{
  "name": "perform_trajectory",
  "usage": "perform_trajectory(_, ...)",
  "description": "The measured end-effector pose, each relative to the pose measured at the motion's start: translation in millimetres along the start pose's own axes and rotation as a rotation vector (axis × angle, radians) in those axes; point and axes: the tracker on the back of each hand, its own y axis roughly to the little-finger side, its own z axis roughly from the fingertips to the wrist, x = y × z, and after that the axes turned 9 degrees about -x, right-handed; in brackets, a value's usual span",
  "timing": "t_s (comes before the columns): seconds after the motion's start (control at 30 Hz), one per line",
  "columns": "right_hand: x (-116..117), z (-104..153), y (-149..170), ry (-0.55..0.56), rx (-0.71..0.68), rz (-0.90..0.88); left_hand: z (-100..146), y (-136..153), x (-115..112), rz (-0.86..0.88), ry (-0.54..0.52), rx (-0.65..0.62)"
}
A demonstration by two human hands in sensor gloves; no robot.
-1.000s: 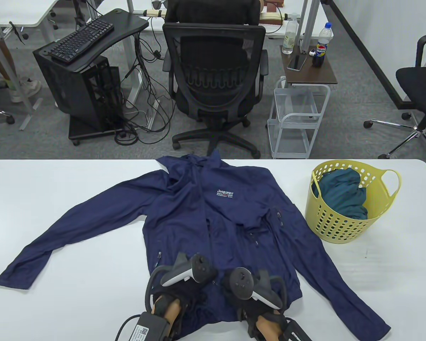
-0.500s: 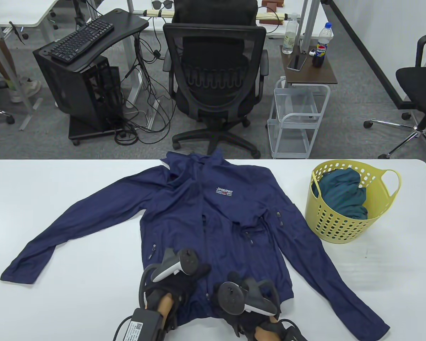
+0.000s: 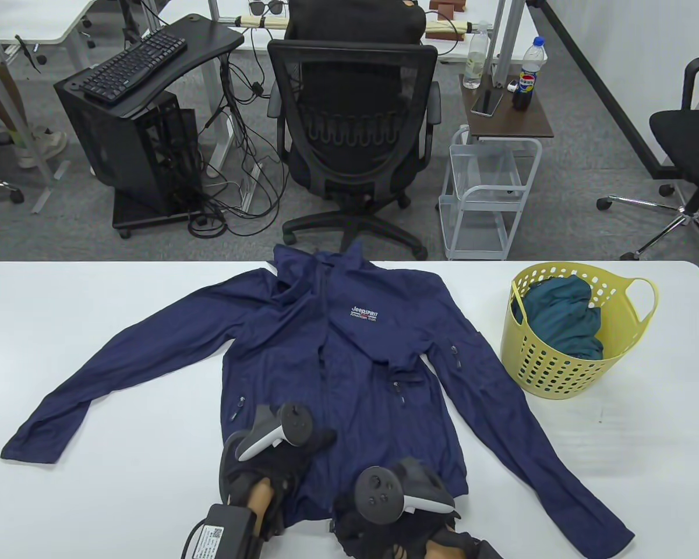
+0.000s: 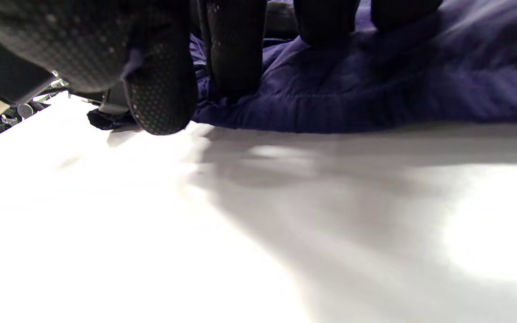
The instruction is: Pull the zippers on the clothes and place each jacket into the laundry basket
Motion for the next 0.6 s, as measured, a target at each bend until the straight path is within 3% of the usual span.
perform_trajectory(0.13, -20, 12, 11, 0.193, 0.08, 0.007, 8, -8, 2, 0.001, 0.033, -0.037)
perform_trajectory(0.3, -44, 40, 52, 0.438, 0.284, -0.044, 32, -35, 2, -0.112, 0.121, -0.07)
perform_trajectory(0.47, -50, 65, 93, 0.562, 0.482, -0.102, 52, -57, 5, -0.163, 0.08, -0.043)
perform_trajectory(0.6, -54, 81, 114, 0.627, 0.646, -0.066, 53, -33, 27, -0.072, -0.022, 0.092)
